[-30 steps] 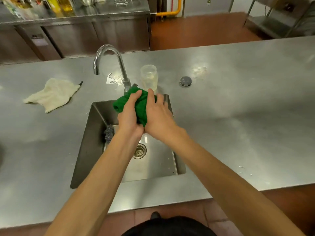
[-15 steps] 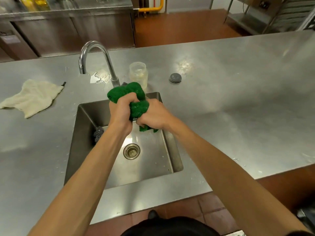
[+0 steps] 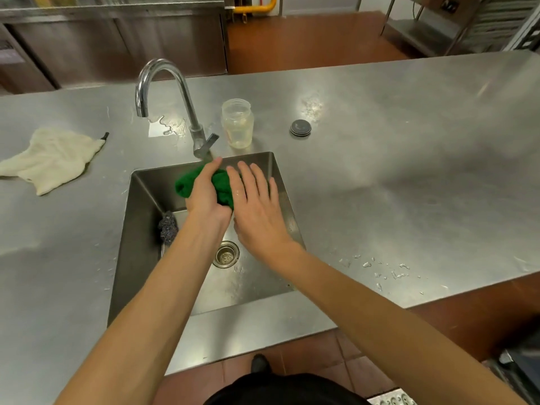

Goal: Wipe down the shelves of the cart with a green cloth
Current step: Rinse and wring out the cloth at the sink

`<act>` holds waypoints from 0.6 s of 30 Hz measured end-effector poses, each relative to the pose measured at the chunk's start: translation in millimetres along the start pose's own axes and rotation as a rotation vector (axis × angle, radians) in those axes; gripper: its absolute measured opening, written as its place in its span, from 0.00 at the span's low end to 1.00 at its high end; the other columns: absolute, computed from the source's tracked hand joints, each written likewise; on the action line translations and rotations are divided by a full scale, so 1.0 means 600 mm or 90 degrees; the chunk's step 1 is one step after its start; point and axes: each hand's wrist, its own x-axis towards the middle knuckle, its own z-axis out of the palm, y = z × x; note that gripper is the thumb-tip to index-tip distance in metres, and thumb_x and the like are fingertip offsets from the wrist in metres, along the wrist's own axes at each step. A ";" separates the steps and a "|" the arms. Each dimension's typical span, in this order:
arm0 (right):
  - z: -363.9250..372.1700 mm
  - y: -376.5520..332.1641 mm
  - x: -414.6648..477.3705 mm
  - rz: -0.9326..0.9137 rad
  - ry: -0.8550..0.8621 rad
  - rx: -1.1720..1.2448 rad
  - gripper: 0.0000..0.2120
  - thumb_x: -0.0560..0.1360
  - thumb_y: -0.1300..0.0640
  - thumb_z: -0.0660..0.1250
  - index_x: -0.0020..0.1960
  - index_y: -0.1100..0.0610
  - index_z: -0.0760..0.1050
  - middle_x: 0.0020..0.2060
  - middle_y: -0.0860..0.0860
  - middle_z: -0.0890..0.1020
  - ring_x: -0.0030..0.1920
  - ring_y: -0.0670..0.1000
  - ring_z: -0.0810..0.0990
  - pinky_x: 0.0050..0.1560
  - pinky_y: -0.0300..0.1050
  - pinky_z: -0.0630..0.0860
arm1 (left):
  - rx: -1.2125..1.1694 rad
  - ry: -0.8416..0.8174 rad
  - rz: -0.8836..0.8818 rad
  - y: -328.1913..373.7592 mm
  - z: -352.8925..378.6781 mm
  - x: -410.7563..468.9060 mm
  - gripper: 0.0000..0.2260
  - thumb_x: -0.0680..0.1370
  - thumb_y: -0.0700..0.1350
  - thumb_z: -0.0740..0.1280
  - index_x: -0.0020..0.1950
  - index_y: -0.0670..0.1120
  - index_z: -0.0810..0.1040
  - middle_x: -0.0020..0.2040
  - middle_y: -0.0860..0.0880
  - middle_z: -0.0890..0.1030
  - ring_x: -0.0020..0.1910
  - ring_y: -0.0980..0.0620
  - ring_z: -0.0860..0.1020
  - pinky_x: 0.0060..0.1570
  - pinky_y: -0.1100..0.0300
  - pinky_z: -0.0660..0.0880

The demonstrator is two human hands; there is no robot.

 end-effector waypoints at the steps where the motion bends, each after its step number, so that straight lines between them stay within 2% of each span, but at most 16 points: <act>1: 0.006 -0.005 -0.001 0.022 -0.002 -0.005 0.41 0.69 0.64 0.72 0.76 0.59 0.54 0.74 0.61 0.62 0.72 0.63 0.63 0.66 0.63 0.69 | 0.012 -0.010 -0.024 -0.003 -0.002 -0.004 0.13 0.71 0.42 0.75 0.54 0.41 0.81 0.48 0.45 0.85 0.47 0.45 0.85 0.51 0.50 0.82; 3: 0.004 -0.007 0.009 0.076 -0.014 -0.012 0.42 0.71 0.63 0.71 0.77 0.57 0.50 0.74 0.64 0.60 0.64 0.65 0.71 0.54 0.57 0.75 | 0.014 -0.042 -0.045 -0.011 -0.006 -0.013 0.02 0.74 0.42 0.68 0.43 0.44 0.79 0.40 0.47 0.81 0.42 0.47 0.82 0.48 0.55 0.81; 5: -0.007 0.002 0.025 0.103 -0.067 -0.012 0.42 0.72 0.62 0.70 0.78 0.57 0.48 0.69 0.65 0.66 0.54 0.64 0.77 0.45 0.54 0.75 | 0.027 -0.046 -0.036 -0.018 -0.013 -0.014 0.01 0.73 0.40 0.66 0.42 0.44 0.76 0.37 0.47 0.78 0.39 0.48 0.79 0.40 0.57 0.79; 6: -0.011 0.007 0.029 0.107 -0.088 0.005 0.40 0.73 0.61 0.69 0.77 0.57 0.50 0.64 0.63 0.72 0.51 0.63 0.79 0.42 0.53 0.73 | 0.033 -0.030 -0.018 -0.020 -0.015 -0.015 0.03 0.71 0.39 0.67 0.44 0.44 0.75 0.37 0.47 0.78 0.38 0.48 0.79 0.36 0.58 0.78; 8: -0.012 0.016 0.032 0.122 -0.096 0.042 0.29 0.72 0.59 0.67 0.70 0.59 0.61 0.50 0.59 0.79 0.46 0.63 0.80 0.39 0.50 0.69 | 0.067 0.022 0.025 -0.021 -0.018 -0.013 0.12 0.69 0.37 0.69 0.51 0.41 0.74 0.38 0.46 0.78 0.36 0.48 0.79 0.33 0.59 0.77; 10: -0.014 0.019 0.033 0.155 -0.123 0.094 0.19 0.71 0.56 0.68 0.59 0.59 0.68 0.44 0.58 0.80 0.44 0.61 0.80 0.38 0.49 0.72 | 0.114 0.059 0.080 -0.021 -0.019 -0.016 0.11 0.68 0.34 0.69 0.49 0.41 0.75 0.37 0.46 0.77 0.35 0.49 0.78 0.33 0.60 0.76; 13: -0.024 0.020 0.041 0.197 -0.173 0.233 0.12 0.68 0.51 0.70 0.47 0.55 0.74 0.38 0.52 0.80 0.39 0.56 0.79 0.38 0.46 0.78 | 0.184 0.061 0.136 -0.014 -0.014 -0.023 0.08 0.68 0.32 0.68 0.44 0.41 0.77 0.35 0.47 0.78 0.35 0.50 0.78 0.34 0.61 0.75; 16: -0.033 0.024 0.056 0.211 -0.231 0.376 0.06 0.64 0.53 0.73 0.36 0.52 0.77 0.31 0.49 0.81 0.33 0.49 0.80 0.30 0.41 0.74 | 0.217 0.004 0.187 -0.001 -0.011 -0.021 0.08 0.67 0.30 0.67 0.41 0.40 0.79 0.37 0.43 0.81 0.37 0.47 0.80 0.38 0.57 0.77; 18: -0.035 0.024 0.066 0.202 -0.261 0.448 0.05 0.61 0.56 0.73 0.32 0.53 0.77 0.29 0.50 0.81 0.32 0.49 0.80 0.31 0.44 0.73 | 0.247 -0.046 0.212 0.012 -0.007 -0.018 0.09 0.64 0.32 0.67 0.42 0.39 0.80 0.39 0.41 0.82 0.39 0.46 0.82 0.41 0.53 0.78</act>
